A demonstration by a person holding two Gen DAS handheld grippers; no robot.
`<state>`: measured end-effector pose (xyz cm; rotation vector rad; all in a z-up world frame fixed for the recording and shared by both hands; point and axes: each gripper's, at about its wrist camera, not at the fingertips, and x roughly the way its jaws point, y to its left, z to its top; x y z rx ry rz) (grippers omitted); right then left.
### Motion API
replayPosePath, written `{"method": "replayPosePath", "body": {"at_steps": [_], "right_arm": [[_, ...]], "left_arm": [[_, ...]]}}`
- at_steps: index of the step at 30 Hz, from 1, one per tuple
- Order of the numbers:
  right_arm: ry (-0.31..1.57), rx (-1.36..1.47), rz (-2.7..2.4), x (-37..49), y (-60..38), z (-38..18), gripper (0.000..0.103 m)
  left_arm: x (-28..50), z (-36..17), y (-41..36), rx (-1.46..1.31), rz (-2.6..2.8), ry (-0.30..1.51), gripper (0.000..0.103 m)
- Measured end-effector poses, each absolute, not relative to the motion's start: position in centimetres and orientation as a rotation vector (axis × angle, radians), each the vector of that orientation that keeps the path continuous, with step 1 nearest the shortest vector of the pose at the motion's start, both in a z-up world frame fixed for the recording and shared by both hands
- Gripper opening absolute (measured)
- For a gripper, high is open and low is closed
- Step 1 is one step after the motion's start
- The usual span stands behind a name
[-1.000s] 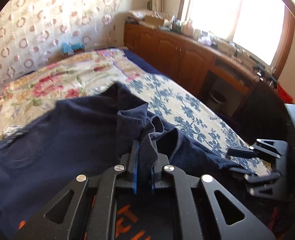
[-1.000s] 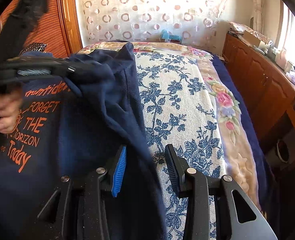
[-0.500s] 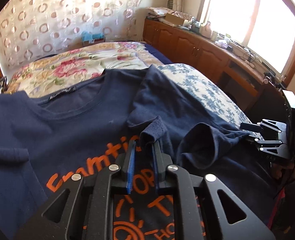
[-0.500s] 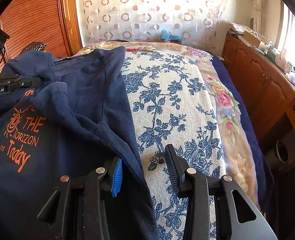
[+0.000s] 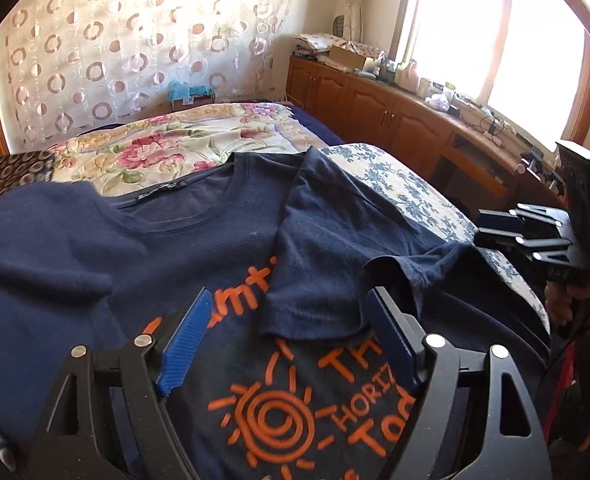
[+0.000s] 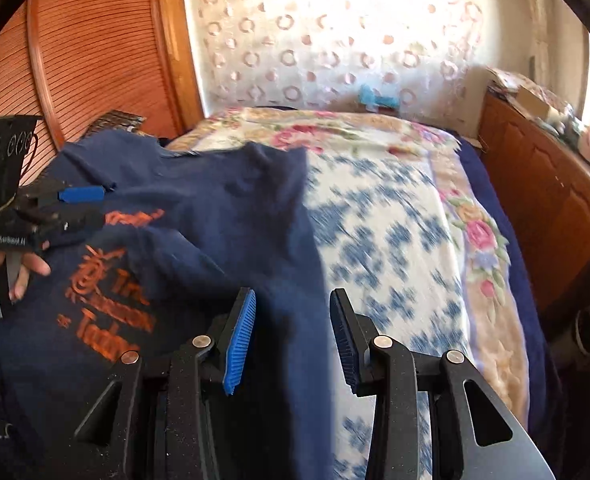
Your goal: Fold small clothes
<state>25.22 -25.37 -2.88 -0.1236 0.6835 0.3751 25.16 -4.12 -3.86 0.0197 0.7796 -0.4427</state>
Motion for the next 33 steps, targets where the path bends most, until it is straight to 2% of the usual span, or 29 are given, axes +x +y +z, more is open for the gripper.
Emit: {"method": "replayPosePath", "body": {"at_steps": [7, 17, 22, 30, 32, 33], "right_arm": [[0.655, -0.144, 0.438, 25.4, -22.8, -1.4, 0.039], [0.805, -0.199, 0.593, 27.1, -16.8, -5.9, 0.039], [0.851, -0.222, 0.641, 25.3, -16.7, -6.9, 0.039], [0.779, -0.260, 0.539, 23.6, -16.7, -5.5, 0.039], [0.763, -0.285, 0.501, 23.3, -16.1, -5.8, 0.033], [0.772, -0.296, 0.488, 23.5, -15.7, -6.2, 0.025]], "left_arm": [[22.3, -3.3, -1.6, 0.027, -0.384, 0.755, 0.081], [19.3, -2.8, 2.2, 0.012, -0.274, 0.713, 0.081], [18.3, -2.7, 4.1, -0.002, -0.225, 0.703, 0.081], [16.1, -2.2, 5.2, -0.022, -0.196, 0.680, 0.081], [15.4, -2.2, 5.1, -0.018, -0.195, 0.674, 0.081], [15.1, -2.2, 5.1, -0.017, -0.192, 0.674, 0.081]]}}
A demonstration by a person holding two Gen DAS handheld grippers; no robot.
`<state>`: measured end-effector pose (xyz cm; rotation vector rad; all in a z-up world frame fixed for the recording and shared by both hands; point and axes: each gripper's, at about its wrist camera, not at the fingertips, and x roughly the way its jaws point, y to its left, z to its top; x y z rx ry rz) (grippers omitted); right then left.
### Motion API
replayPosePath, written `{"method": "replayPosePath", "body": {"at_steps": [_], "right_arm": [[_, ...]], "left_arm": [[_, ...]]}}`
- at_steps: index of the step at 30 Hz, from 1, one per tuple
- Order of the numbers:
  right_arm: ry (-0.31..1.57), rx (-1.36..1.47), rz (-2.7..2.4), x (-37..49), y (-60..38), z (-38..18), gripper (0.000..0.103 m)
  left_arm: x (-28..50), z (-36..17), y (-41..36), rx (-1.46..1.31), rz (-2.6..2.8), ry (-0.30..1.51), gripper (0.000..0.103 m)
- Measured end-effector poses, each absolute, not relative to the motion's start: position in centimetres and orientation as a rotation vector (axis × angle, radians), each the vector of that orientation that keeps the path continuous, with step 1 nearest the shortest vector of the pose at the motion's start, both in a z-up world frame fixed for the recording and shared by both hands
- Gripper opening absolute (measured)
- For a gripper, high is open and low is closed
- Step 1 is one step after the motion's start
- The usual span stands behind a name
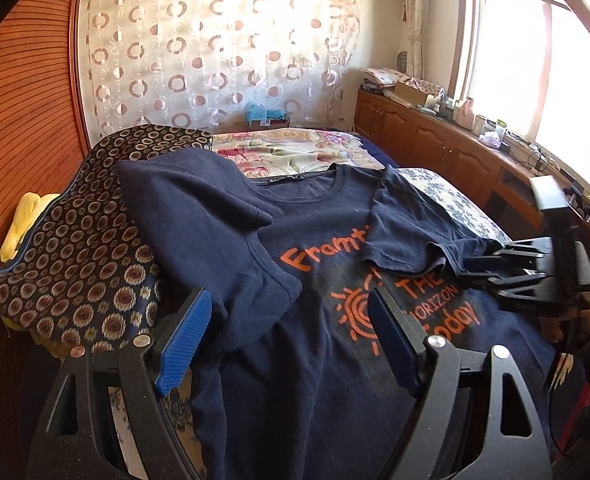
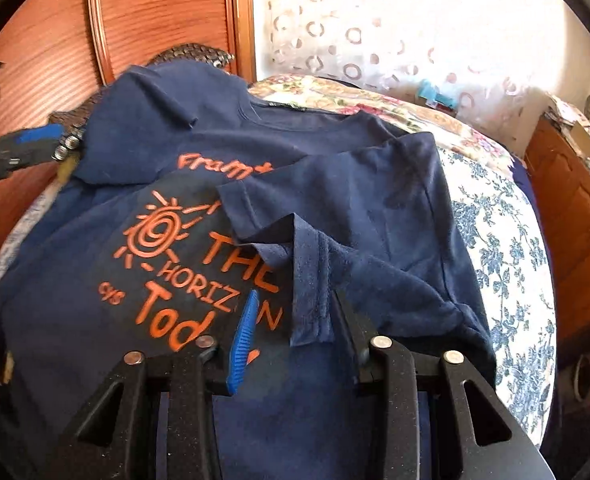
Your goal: Fold small clothes
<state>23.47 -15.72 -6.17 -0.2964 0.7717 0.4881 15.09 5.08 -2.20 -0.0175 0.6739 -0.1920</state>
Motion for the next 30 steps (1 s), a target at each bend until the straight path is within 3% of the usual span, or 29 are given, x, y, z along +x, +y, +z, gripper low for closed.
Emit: {"method": "replayPosePath", "body": {"at_steps": [5, 17, 23, 25, 29, 30], "right_arm": [[0.794, -0.350, 0.449, 23.5, -14.9, -7.4, 0.004], [0.777, -0.313, 0.529, 18.6, -18.3, -4.1, 0.003], [0.724, -0.248, 0.523, 18.0, -19.5, -2.5, 0.023], [0.721, -0.239, 0.517, 18.3, -19.7, -2.3, 0.040], [0.735, -0.225, 0.484, 20.3, -20.2, -2.1, 0.045], [0.742, -0.221, 0.475, 21.1, -20.2, -2.2, 0.045]], "left_arm": [[14.6, -2.9, 5.3, -0.014, -0.178, 0.693, 0.081], [15.0, -1.7, 7.9, -0.029, -0.106, 0.670, 0.081], [16.3, -1.2, 9.4, -0.017, -0.072, 0.671, 0.081], [17.2, -1.1, 9.9, -0.019, -0.071, 0.676, 0.081], [19.4, -0.6, 10.6, -0.017, -0.091, 0.679, 0.080], [20.2, -0.5, 10.8, -0.017, -0.093, 0.685, 0.075]]}}
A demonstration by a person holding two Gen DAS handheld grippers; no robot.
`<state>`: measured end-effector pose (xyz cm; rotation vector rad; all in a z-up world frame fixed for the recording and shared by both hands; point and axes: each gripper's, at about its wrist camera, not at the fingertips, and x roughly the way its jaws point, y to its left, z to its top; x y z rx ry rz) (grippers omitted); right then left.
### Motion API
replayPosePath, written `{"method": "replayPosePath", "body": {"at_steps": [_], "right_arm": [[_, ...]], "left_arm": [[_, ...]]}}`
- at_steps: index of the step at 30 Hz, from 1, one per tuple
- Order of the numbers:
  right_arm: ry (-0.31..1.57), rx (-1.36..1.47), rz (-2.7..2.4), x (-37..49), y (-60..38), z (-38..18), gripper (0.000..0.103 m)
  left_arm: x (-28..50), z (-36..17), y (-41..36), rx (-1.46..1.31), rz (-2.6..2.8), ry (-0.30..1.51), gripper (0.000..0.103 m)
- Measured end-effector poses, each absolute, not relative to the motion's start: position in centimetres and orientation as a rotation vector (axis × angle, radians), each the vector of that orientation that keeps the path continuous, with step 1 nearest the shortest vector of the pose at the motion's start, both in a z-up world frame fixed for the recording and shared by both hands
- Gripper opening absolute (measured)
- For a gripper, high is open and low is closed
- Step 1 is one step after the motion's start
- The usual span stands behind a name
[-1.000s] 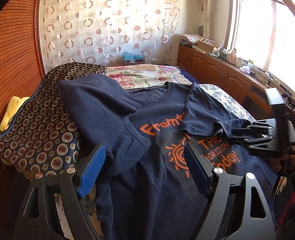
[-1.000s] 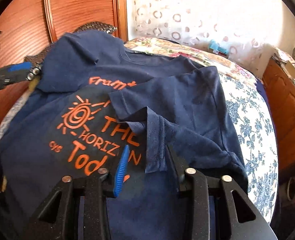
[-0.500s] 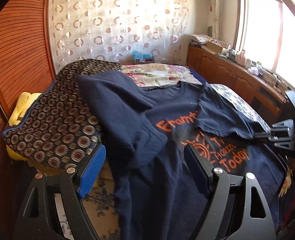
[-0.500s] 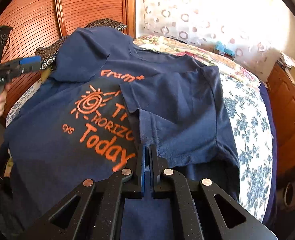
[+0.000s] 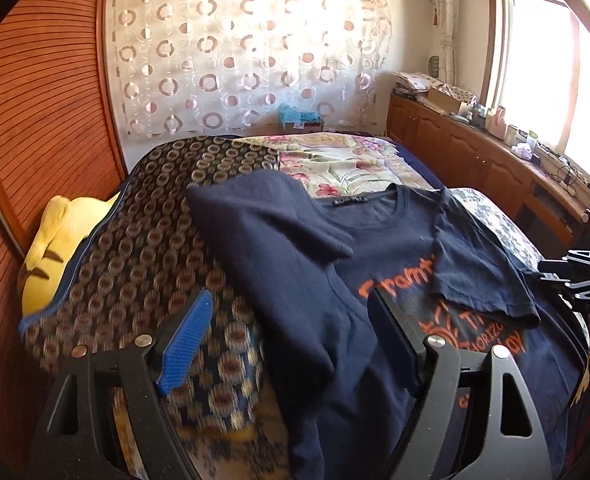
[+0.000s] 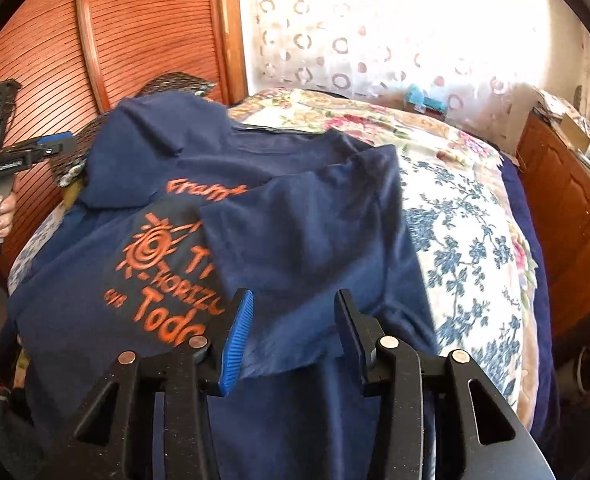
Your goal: Fold small clothes
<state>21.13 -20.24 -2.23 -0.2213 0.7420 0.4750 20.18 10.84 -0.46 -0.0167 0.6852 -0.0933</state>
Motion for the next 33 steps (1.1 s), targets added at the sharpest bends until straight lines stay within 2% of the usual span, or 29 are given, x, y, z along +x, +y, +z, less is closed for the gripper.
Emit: {"method": "replayPosePath", "body": {"at_steps": [6, 10, 20, 24, 33], "right_arm": [[0.752, -0.207, 0.413, 26.3, -20.7, -1.9, 0.050], [0.762, -0.179, 0.390, 29.9, -21.0, -1.9, 0.054], [0.835, -0.135, 0.381, 39.3, -20.1, -4.2, 0.055], [0.860, -0.120, 0.418, 41.8, -19.3, -5.2, 0.055], [0.862, -0.157, 0.456, 44.7, -17.9, -6.3, 0.055]], "left_arm": [[24.3, -0.5, 12.1, -0.024, -0.068, 0.738, 0.067], [25.7, -0.6, 12.7, -0.006, -0.051, 0.757, 0.067], [27.2, -1.4, 13.0, 0.011, -0.066, 0.786, 0.067], [27.2, -1.4, 13.3, -0.005, -0.086, 0.778, 0.047], [28.9, -1.8, 14.1, -0.001, -0.052, 0.806, 0.045]]}}
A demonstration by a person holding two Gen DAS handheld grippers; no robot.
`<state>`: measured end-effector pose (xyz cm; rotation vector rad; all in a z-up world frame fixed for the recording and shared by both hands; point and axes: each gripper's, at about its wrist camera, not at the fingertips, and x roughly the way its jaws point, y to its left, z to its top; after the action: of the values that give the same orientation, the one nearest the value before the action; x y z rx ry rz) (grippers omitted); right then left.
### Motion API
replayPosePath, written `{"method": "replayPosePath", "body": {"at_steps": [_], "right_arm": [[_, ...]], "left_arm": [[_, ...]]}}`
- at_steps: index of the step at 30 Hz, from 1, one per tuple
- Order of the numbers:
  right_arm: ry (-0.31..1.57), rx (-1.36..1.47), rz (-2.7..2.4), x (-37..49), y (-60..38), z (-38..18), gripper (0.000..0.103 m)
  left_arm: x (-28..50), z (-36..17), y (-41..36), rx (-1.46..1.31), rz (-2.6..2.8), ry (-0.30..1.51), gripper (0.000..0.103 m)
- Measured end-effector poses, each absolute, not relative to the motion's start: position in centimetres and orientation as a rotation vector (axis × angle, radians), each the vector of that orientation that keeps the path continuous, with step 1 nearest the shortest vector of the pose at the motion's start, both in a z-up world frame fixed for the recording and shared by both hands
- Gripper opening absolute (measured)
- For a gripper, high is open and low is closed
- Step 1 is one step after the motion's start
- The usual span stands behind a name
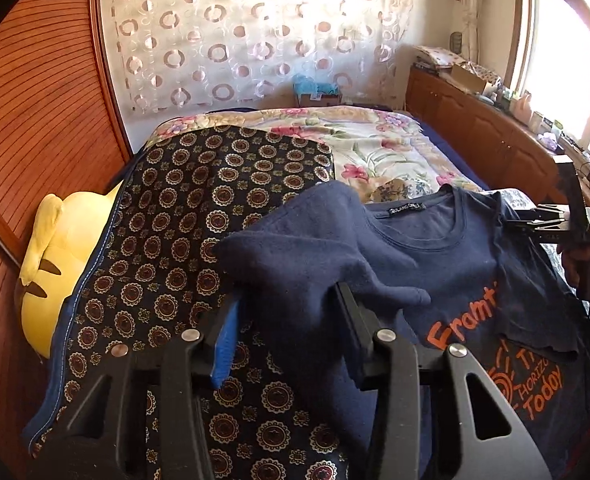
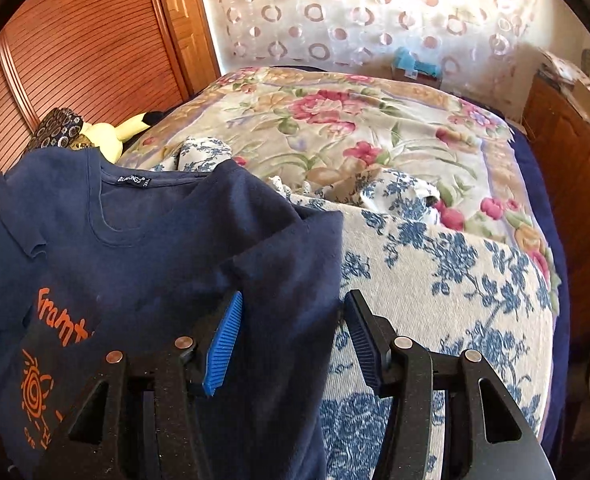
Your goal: Fold small clothes
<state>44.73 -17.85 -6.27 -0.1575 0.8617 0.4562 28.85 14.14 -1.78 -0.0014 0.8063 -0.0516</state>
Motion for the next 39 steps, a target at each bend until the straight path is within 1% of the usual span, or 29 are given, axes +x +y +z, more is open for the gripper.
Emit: {"method": "replayPosePath", "body": {"at_steps": [1, 2, 3, 4, 5, 6, 7, 9, 17, 22, 31, 39], "right_arm": [[0.858, -0.167, 0.461, 44.7, -17.9, -6.3, 0.055], [0.853, -0.179, 0.463, 44.6, -17.7, -6.3, 0.055], [0.848, -0.194, 0.464, 44.5, -17.5, -6.4, 0.055], [0.843, -0.209, 0.466, 44.5, -17.3, -6.5, 0.054], [0.840, -0.222, 0.469, 44.3, -17.0, -6.6, 0.050], [0.834, -0.232, 0.476, 43.9, -17.1, -6.4, 0.032], [0.830, -0.239, 0.486, 43.6, -17.1, -6.4, 0.016], [0.821, -0.248, 0.512, 43.2, -17.1, -6.2, 0.009], [0.639, -0.193, 0.391, 40.5, -20.2, -2.1, 0.007], [0.631, -0.205, 0.357, 38.5, -21.4, -1.1, 0.007], [0.559, -0.141, 0.432, 31.9, -22.8, 0.5, 0.007], [0.529, -0.111, 0.463, 23.0, -25.8, -0.1, 0.007]], "left_arm": [[28.9, -1.8, 14.1, 0.003, -0.050, 0.804, 0.045], [28.8, -1.7, 13.9, 0.012, -0.048, 0.796, 0.042], [28.7, -1.5, 13.7, 0.016, -0.053, 0.787, 0.029], [28.5, -1.3, 13.5, 0.017, -0.058, 0.776, 0.023], [28.3, -1.0, 13.1, 0.023, -0.057, 0.765, 0.016], [28.3, -0.8, 12.9, 0.029, -0.063, 0.758, 0.010], [28.2, -0.6, 12.6, 0.035, -0.071, 0.748, 0.010], [27.9, 0.2, 11.6, 0.059, -0.081, 0.721, 0.009], [28.8, 4.9, 11.2, 0.070, -0.034, 0.606, 0.008], [28.1, 6.0, 10.9, 0.075, -0.050, 0.592, 0.008], [21.9, 6.0, 9.0, 0.099, -0.132, 0.573, 0.008], [12.2, 5.0, 9.4, 0.069, -0.173, 0.554, 0.008]]}}
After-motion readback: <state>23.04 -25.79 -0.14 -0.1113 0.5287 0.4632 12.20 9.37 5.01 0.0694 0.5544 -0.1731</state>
